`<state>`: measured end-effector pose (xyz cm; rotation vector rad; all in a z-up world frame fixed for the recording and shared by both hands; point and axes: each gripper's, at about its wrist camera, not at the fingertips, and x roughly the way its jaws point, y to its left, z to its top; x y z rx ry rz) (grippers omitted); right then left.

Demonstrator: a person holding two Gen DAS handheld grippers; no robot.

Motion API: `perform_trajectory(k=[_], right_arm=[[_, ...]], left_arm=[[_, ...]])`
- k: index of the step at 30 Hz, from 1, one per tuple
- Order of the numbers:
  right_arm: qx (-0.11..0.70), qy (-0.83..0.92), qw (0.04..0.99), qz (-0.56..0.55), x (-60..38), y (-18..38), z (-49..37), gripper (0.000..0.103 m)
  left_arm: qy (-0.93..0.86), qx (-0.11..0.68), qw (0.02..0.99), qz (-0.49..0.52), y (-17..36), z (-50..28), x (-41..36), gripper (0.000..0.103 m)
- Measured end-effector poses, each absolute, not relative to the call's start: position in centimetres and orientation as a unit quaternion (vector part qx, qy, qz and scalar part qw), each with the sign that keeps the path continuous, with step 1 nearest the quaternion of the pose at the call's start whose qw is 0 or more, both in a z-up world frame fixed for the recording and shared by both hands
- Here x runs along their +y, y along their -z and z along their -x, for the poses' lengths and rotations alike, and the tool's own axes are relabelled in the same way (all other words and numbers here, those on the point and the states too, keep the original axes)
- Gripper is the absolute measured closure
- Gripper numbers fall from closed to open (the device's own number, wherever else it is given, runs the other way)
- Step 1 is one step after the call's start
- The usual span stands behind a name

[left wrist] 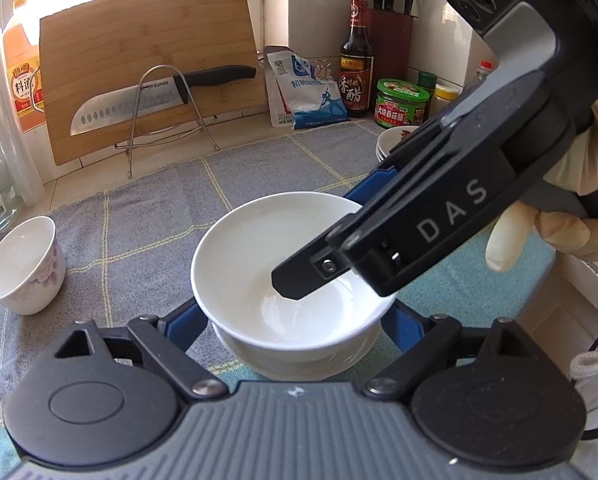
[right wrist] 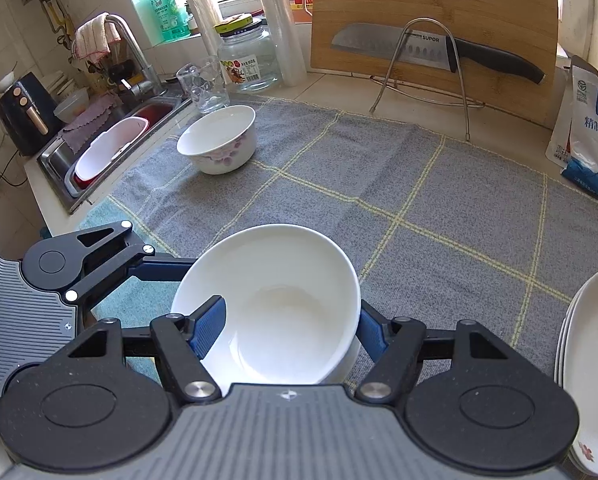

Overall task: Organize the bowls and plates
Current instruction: 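Carry the second white bowl with the right gripper over the first bowl, then lower the second bowl into the first bowl and open the right gripper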

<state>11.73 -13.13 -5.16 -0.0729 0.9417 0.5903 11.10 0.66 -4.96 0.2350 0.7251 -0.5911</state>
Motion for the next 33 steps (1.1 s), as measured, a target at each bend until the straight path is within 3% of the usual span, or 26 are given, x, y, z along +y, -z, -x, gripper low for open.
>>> perform_trajectory(k=[20,23,25,33], right_arm=[[0.450,-0.280,0.846,0.055,-12.9,6.3,-11.6,0.026],[0.450,-0.282,0.845,0.057,-12.7,6.4,-11.5,0.015],[0.443,-0.281,0.849,0.061,-12.5,6.4,-11.4,0.000],[0.431,-0.278,0.855,0.074,-12.4,6.0,-11.6,0.000]], left_arm=[[0.283,0.360,0.881,-0.118,5.6,-11.1,0.3,0.011],[0.282,0.360,0.881,-0.118,5.7,-11.1,0.3,0.010],[0.284,0.359,0.882,-0.114,5.7,-11.2,0.4,0.008],[0.295,0.362,0.877,-0.113,5.4,-10.6,0.8,0.004]])
